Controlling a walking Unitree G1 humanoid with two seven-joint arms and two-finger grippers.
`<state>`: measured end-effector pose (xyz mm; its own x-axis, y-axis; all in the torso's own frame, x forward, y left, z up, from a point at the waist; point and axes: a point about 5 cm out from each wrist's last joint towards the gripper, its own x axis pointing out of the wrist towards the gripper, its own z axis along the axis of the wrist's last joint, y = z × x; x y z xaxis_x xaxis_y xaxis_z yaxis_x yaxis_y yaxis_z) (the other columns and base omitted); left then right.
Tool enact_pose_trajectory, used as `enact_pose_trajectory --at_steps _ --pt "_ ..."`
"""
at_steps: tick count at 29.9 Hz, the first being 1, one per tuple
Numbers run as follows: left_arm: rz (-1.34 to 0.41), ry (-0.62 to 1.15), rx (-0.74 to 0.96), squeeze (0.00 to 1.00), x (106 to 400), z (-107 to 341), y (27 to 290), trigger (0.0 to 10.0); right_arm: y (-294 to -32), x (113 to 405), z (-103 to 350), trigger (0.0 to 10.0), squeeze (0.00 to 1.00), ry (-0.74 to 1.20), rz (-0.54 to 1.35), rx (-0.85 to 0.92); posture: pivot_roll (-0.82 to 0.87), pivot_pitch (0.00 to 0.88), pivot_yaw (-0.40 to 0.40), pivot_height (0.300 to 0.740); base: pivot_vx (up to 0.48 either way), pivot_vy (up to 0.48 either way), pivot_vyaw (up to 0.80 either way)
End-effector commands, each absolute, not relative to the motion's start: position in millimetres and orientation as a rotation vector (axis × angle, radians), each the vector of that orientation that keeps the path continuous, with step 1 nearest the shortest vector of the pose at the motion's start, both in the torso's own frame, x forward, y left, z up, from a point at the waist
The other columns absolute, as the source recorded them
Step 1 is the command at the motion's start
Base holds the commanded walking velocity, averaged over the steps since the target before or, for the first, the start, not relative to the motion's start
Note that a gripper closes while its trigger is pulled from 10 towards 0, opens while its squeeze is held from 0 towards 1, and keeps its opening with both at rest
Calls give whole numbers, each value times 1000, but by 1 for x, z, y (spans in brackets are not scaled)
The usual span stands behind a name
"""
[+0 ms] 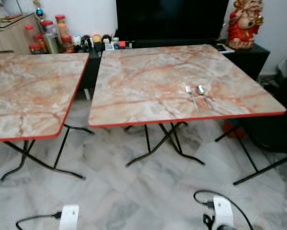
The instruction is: Setting the table
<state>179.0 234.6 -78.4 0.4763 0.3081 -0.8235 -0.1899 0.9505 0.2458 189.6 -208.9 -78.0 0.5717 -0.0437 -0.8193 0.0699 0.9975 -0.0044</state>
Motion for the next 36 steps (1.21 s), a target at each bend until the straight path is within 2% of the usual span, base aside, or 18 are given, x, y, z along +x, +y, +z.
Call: enact_pose_trajectory --at_steps 1,5,36 --pt "320 1018 130 0 180 -77 238 10000 -203 192 -78 10000 0 958 -36 23 38 30 -18 740 375 0 0" --pt "324 1021 130 0 179 -77 239 10000 -203 192 -78 10000 0 958 -38 21 43 33 -19 740 388 0 461" --pt "317 1047 129 0 172 -81 237 10000 -202 193 -78 10000 0 962 -38 29 38 35 -21 740 393 0 51"
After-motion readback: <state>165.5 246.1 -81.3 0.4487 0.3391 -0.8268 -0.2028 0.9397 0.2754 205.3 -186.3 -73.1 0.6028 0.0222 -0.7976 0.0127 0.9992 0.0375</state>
